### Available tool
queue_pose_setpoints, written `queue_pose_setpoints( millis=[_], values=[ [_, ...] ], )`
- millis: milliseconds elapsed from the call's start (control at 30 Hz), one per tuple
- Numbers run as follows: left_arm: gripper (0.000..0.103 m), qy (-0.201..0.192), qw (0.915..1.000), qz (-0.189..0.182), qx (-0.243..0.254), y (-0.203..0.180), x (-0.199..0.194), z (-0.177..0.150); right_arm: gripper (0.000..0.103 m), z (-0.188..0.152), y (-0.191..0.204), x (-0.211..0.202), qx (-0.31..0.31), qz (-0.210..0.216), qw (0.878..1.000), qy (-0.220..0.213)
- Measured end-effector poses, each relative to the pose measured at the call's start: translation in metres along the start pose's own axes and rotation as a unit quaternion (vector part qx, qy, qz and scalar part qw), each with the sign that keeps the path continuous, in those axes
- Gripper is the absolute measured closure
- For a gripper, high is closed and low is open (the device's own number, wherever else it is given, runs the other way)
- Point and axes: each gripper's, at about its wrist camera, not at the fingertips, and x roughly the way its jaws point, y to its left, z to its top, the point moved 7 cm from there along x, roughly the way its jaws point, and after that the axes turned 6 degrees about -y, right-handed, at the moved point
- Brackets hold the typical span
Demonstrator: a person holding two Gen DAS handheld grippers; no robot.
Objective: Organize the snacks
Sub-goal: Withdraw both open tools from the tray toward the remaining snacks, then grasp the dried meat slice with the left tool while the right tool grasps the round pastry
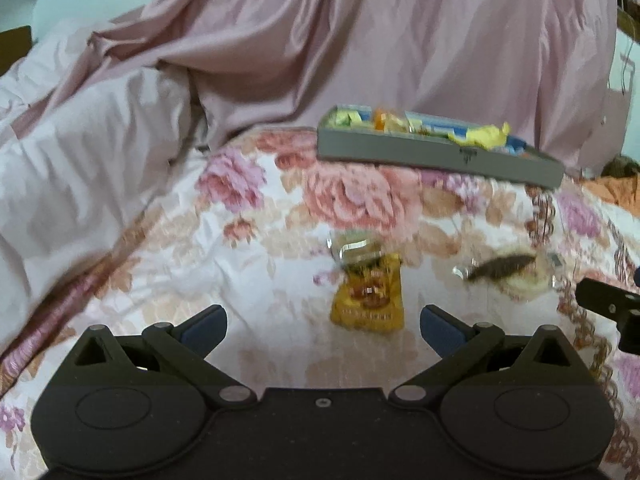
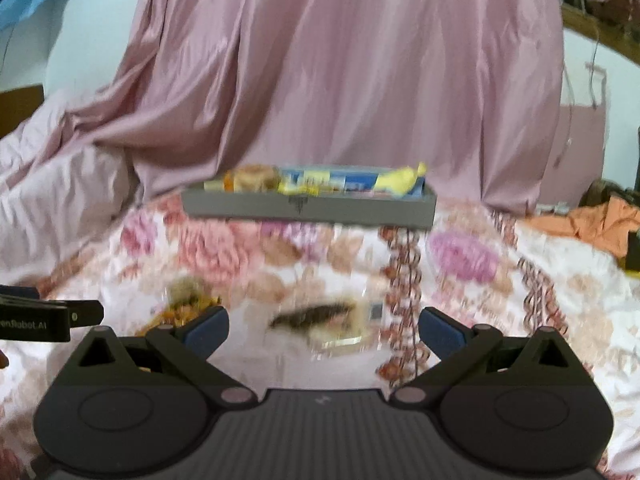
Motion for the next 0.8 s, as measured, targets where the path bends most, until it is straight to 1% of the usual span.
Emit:
queue_pose_setpoints(
  millis=[200, 367, 500, 633, 733, 800],
  values=[
    [0.001, 0.026, 0.9996, -0.001, 0.009, -0.003, 0.015, -0.014, 0.0, -0.018, -0.001, 0.017, 0.001, 0.0, 0.999, 0.034],
    [0.001, 0.038, 0.9991, -0.012, 0.013, -0.008, 0.025, -0.016, 0.0, -0.026, -0.002, 0.031, -0.012, 0.005, 0.998, 0.06],
    [0.001, 0.037, 0.9984, -0.033, 0.025, -0.02, 0.034, -0.011, 0.0, -0.028, -0.007, 0.044, -0.022, 0.013, 0.997, 0.079],
    [0.001, 0.028, 0.9969, -0.058, 0.045, -0.033, 0.042, -0.004, 0.0, -0.031, -0.013, 0.055, -0.046, 0.032, 0.994, 0.096],
    [0.001, 0.023, 0.995, -0.075, 0.062, -0.046, 0.051, 0.002, 0.0, -0.033, -0.019, 0.062, -0.082, 0.038, 0.991, 0.097],
    [0.001, 0.021, 0.9937, -0.086, 0.069, -0.056, 0.059, 0.008, 0.0, -0.033, -0.024, 0.066, -0.095, 0.039, 0.99, 0.095]
  ],
)
